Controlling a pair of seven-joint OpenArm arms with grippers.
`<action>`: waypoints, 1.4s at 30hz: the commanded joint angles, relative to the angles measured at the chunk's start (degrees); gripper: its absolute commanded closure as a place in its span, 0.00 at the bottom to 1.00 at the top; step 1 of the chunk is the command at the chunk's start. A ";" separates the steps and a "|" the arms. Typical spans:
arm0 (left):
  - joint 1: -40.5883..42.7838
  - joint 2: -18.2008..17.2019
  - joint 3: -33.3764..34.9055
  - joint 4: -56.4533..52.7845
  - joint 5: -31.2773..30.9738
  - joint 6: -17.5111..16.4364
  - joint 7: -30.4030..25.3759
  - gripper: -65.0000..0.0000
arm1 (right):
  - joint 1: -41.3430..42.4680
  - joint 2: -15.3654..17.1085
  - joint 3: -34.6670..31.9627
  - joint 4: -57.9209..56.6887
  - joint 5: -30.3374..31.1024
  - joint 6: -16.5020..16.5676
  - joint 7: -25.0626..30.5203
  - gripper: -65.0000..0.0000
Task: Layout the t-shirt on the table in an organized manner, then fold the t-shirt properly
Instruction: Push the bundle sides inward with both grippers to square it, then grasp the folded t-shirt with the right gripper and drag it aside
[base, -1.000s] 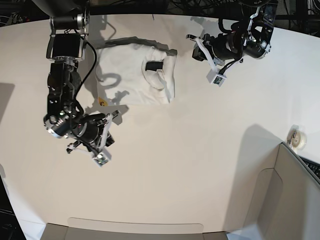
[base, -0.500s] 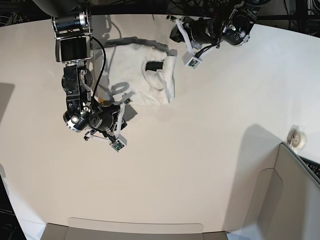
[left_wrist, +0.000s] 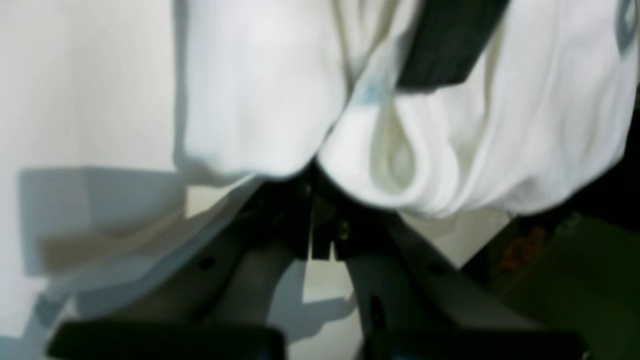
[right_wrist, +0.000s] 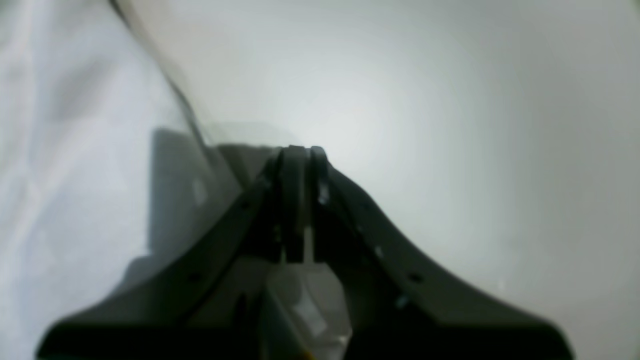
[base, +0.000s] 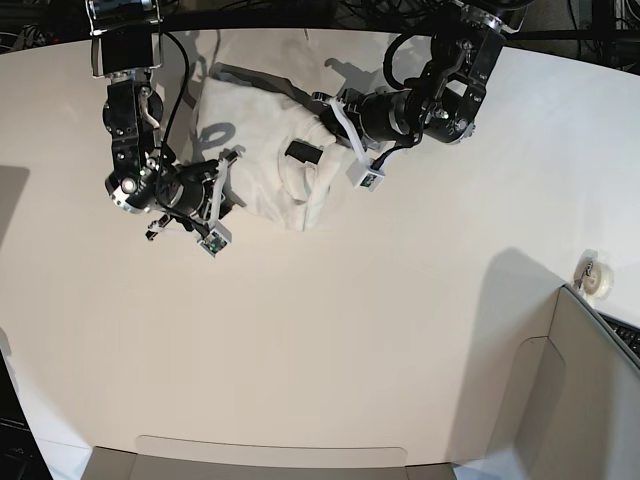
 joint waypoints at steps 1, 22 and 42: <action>-1.28 -0.04 -0.13 -1.09 2.05 0.72 -0.04 1.00 | -0.59 0.82 0.13 1.63 0.10 0.12 -0.49 0.98; -10.51 2.24 -0.22 -10.67 2.05 0.46 -3.38 1.00 | -14.13 3.46 8.83 16.48 0.01 0.12 -0.58 0.98; 3.82 -2.51 -19.21 15.61 2.13 0.81 -3.38 1.00 | -8.94 -7.70 16.04 28.00 14.95 0.12 -13.77 0.98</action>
